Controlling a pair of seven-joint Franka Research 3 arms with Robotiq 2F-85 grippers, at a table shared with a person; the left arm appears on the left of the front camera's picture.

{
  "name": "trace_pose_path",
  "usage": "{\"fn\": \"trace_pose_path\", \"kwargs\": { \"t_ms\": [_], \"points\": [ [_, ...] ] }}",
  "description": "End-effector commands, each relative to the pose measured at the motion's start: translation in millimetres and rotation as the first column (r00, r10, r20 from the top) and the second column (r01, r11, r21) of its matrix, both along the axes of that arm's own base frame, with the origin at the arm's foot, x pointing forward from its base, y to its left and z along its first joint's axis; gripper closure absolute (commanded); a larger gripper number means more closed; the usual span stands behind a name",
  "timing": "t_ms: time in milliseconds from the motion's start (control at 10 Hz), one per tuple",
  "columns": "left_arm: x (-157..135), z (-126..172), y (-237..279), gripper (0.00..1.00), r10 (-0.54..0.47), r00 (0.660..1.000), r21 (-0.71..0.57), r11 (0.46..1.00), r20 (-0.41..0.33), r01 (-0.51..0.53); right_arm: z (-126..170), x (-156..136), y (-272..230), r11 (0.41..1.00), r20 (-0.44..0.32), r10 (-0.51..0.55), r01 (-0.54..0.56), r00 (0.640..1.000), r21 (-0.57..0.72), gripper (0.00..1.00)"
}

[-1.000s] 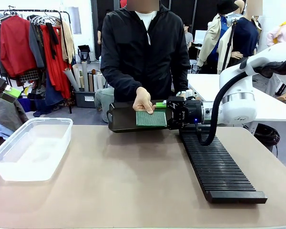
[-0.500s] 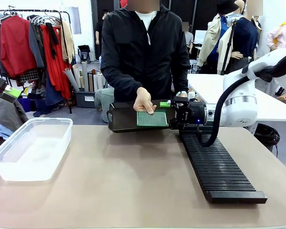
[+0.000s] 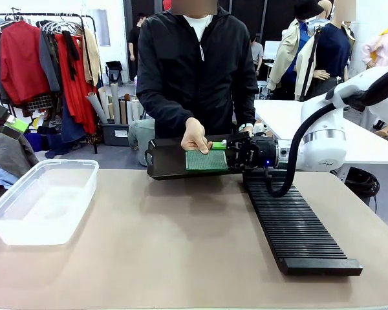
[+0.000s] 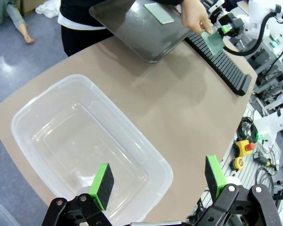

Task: Sort PCBs into racks and boxes based on the side picked up.
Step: Pick up the Blank PCB handed by the Human.

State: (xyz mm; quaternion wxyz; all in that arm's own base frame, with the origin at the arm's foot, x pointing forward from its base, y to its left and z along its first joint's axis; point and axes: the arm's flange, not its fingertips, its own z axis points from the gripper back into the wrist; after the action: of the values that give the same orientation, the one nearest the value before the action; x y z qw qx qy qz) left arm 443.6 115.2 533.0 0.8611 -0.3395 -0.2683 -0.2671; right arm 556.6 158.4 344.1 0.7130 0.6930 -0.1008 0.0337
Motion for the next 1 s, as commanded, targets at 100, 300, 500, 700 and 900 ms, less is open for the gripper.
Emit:
{"fn": "trace_pose_path", "kwargs": {
  "t_ms": [100,300,500,700,900],
  "points": [
    [-1,1,-1,0.0,-0.001,1.0,-0.008,1.0,-0.001,0.001,-1,5,-3,1.0,0.008,-0.006,0.006,1.0,-0.012,1.0],
    [-1,1,-1,0.0,-0.001,1.0,-0.008,1.0,-0.001,0.001,-2,5,-5,1.0,0.002,-0.003,0.003,1.0,-0.014,1.0],
    [-1,1,-1,0.0,-0.001,1.0,-0.008,1.0,-0.001,0.001,-3,6,-2,0.999,-0.02,0.015,-0.016,1.0,-0.046,1.0],
    [-1,1,-1,0.0,-0.001,1.0,-0.008,1.0,-0.001,0.001,-2,7,9,0.99,-0.043,0.065,-0.07,0.997,-0.119,1.0],
    [-1,1,-1,0.0,-0.001,1.0,-0.008,1.0,-0.001,0.001,-6,1,-4,1.0,-0.009,0.004,-0.004,1.0,-0.028,1.0]
  ]
}}
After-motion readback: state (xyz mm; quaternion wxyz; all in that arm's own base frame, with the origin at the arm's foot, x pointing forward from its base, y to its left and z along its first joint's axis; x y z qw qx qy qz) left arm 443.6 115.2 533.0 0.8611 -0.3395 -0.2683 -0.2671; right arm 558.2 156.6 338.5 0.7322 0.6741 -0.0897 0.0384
